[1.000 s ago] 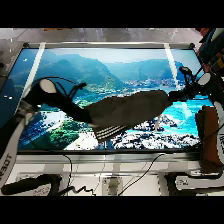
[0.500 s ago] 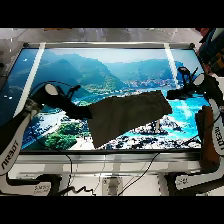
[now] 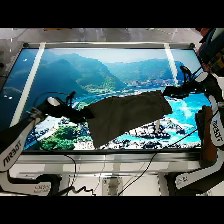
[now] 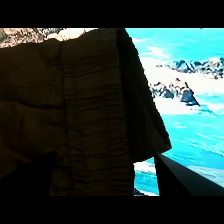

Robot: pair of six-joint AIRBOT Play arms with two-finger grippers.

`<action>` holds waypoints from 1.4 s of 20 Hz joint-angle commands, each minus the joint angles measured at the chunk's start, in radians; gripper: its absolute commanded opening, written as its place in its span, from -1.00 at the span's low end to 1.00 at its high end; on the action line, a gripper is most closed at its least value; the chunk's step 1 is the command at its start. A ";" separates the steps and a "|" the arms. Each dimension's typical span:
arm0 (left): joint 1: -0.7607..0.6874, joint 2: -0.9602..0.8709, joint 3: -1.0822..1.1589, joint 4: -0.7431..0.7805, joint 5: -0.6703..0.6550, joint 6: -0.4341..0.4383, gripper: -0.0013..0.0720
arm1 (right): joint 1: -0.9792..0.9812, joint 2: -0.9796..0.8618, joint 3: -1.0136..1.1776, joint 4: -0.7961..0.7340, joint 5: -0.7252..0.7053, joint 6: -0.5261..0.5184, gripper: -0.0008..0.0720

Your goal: Fold the clothes and pants, and hang the long-sleeved shirts on hangers.

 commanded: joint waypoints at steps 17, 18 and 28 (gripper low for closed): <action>0.063 0.083 0.178 0.673 -0.013 0.011 -0.94 | 0.053 -0.180 -0.032 0.302 0.191 -0.052 0.90; 0.056 0.075 0.178 0.672 -0.013 0.011 -0.94 | 0.074 -0.199 -0.032 0.352 0.174 -0.060 0.90; 0.028 0.024 0.178 0.672 -0.010 0.010 -0.94 | 0.322 -0.223 -0.024 0.430 0.045 -0.164 -0.53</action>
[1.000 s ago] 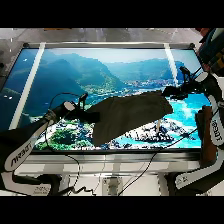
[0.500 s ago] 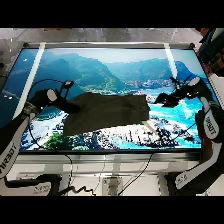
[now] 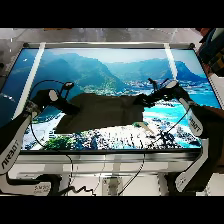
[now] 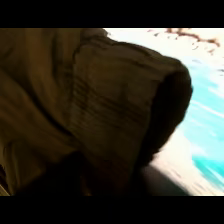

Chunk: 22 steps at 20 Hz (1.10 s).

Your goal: Fold the clothes and pants, and hang the long-sleeved shirts on hangers.

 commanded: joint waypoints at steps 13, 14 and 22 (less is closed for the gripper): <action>-0.005 0.308 0.202 0.005 -0.052 0.000 0.94 | -0.236 0.487 0.393 -0.700 0.365 0.563 -0.92; -0.005 0.345 0.202 0.005 -0.052 0.000 0.94 | -0.291 0.540 0.397 -0.759 0.430 0.603 -0.92; -0.005 0.460 0.202 0.005 -0.052 0.000 0.93 | -0.727 0.845 0.397 -0.938 0.582 0.842 -0.92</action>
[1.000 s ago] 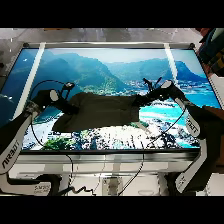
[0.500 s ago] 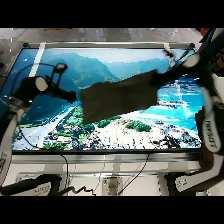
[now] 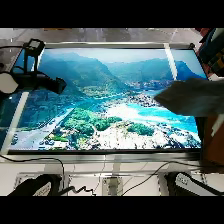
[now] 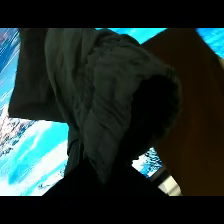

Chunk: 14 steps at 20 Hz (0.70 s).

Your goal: Fold the clothes and pants, and hang the long-sleeved shirts on hangers.

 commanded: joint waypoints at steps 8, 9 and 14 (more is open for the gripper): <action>0.000 0.024 0.002 0.000 0.001 0.000 0.94 | -0.336 0.154 0.000 -0.148 0.092 0.180 0.99; 0.000 0.024 0.002 0.000 0.001 0.000 0.94 | -0.336 0.151 0.000 -0.147 0.091 0.180 0.92; 0.000 0.024 0.002 0.000 0.001 0.000 0.94 | -0.336 0.121 -0.002 -0.103 0.039 0.137 0.49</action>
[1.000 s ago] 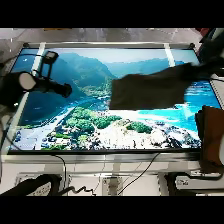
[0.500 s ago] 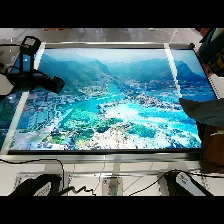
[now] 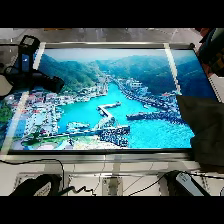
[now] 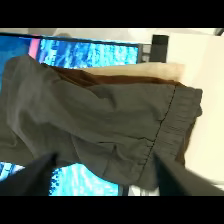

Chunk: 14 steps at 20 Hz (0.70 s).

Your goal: Fold the clothes and pants, and hang the long-sleeved shirts on hangers.

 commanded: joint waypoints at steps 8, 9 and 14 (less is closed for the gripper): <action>0.000 0.001 0.001 0.000 0.000 0.000 0.94 | 0.326 -0.104 -0.001 0.317 -0.153 -0.275 -0.92; 0.000 0.001 0.001 0.000 0.000 0.000 0.93 | 0.406 -0.109 -0.001 0.282 -0.176 -0.295 -0.92; 0.000 0.001 0.001 0.000 0.000 0.000 0.94 | 0.796 -0.122 -0.001 0.072 -0.303 -0.454 -0.92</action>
